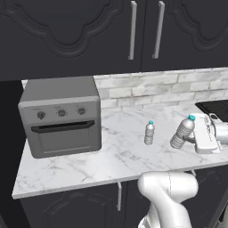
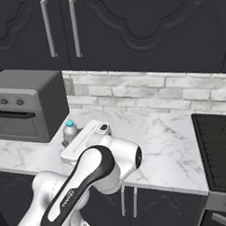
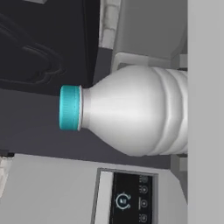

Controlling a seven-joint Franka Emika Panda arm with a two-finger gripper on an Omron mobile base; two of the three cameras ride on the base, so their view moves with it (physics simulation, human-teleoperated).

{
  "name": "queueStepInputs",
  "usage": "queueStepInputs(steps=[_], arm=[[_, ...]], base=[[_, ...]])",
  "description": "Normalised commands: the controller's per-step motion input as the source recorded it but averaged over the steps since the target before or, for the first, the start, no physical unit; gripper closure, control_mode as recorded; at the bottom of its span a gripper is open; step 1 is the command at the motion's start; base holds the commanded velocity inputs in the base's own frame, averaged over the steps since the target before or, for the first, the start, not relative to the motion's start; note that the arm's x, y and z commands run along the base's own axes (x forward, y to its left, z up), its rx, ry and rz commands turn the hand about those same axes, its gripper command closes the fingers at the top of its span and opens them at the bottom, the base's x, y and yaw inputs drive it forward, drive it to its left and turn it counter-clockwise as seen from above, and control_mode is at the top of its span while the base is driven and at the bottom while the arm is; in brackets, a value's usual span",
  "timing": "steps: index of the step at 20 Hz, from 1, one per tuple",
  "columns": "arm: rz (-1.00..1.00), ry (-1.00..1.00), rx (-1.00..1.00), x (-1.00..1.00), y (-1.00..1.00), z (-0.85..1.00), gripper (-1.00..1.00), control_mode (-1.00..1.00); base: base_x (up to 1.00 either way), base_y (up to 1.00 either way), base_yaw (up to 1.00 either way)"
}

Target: Take the bottled waters from the counter and place them in the freezer to freeze. Close the freezer door after placing the bottles.

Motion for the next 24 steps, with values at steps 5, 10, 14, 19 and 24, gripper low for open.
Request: queueStepInputs(steps=[5, 10, 14, 19, 24], arm=[[0.0, 0.0, -0.03, -0.1, 0.0, 0.0, 1.0, -1.0], [0.01, 0.0, -0.2, -0.18, 0.0, 0.0, 1.0, -1.0], [0.02, 0.02, -0.16, -0.03, 0.0, -0.07, 1.0, -1.0], [0.01, 0.03, -0.02, 0.0, 0.0, -0.01, 1.0, -1.0], [0.0, 0.0, 0.0, 0.0, 0.0, 0.0, 1.0, -1.0]], base=[[0.0, 0.0, 0.0], [0.0, 0.0, 0.0], [0.0, 0.0, 0.0], [0.0, 0.0, 0.0], [0.0, 0.0, 0.0]])
